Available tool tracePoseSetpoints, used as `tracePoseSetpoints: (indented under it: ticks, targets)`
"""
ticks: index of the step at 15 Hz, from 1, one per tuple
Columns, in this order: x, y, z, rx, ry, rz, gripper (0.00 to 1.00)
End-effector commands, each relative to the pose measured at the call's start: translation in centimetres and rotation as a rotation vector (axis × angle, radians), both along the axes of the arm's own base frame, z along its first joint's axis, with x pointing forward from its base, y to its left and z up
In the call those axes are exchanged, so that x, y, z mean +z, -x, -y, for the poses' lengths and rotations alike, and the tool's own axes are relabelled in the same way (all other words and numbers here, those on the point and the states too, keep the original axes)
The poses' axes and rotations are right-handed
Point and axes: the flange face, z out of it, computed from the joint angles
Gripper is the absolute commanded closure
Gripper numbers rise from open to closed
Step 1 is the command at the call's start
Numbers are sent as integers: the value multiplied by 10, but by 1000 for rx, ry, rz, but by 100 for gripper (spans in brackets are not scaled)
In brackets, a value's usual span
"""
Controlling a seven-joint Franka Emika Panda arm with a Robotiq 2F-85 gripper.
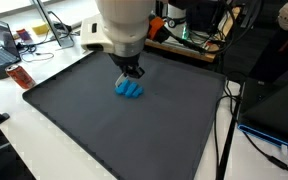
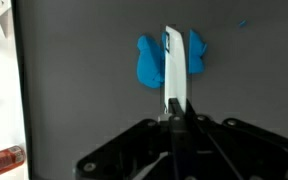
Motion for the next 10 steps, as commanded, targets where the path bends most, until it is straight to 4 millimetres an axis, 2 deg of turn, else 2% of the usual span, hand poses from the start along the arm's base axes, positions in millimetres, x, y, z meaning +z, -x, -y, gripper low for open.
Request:
tracePoseSetpoints:
  ticks: [1,10]
  targets:
    - [13,13,9,30,-134,34,99]
    - [10,44,60,67,-399,93,99]
